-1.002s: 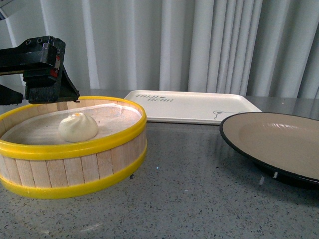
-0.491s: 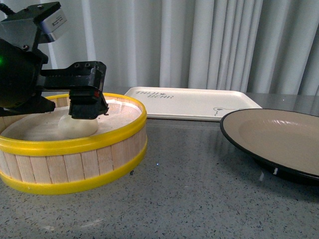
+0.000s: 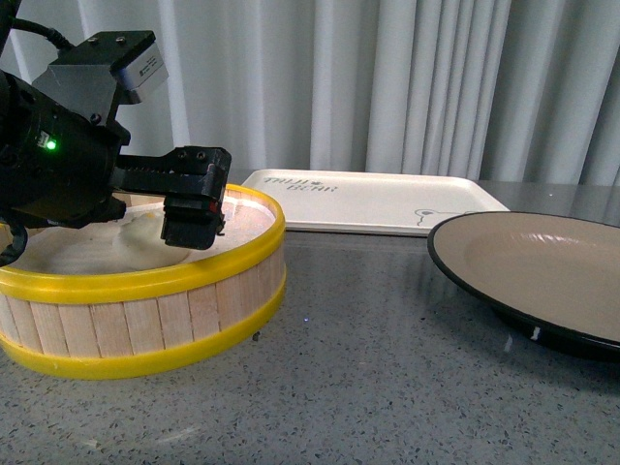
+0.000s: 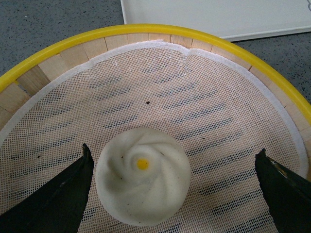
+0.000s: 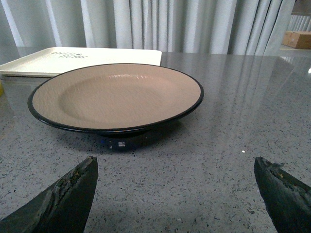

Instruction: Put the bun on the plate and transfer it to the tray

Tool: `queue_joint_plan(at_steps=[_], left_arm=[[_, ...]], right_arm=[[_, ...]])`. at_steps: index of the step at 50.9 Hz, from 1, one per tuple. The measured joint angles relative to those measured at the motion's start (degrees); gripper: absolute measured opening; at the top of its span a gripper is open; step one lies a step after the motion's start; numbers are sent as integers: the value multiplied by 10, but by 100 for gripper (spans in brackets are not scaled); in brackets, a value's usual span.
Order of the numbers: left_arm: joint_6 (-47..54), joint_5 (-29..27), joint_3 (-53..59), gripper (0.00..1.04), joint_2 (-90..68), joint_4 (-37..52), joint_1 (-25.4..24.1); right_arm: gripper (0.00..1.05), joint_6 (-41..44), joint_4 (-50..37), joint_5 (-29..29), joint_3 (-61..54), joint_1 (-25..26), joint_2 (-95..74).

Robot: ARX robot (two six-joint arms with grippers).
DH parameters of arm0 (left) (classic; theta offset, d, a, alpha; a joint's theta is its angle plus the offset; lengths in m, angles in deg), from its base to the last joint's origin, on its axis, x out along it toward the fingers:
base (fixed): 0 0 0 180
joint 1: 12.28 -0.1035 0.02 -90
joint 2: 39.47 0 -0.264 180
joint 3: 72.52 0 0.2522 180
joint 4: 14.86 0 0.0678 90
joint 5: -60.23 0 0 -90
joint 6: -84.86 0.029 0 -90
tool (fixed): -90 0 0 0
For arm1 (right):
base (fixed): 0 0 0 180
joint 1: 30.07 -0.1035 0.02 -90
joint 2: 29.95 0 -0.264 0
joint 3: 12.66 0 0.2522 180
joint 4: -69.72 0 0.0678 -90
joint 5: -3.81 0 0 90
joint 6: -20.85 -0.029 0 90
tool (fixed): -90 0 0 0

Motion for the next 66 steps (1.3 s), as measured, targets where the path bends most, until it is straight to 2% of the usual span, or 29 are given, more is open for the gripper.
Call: queue_joint_plan(at_steps=[40,45,50,66], left_arm=[[10,-40,-16,98,-40,21,0],[13,-43,-16,84,-41,21,-1],[13,-43,-16,65,-41,20,-1],[7,-32,-16,24,-36,12,1]], right_arm=[[96,0,0,0,0,0,0],[96,0,0,0,0,0,0],[96,0,0,0,0,0,0],[96,0,0,0,0,0,0]])
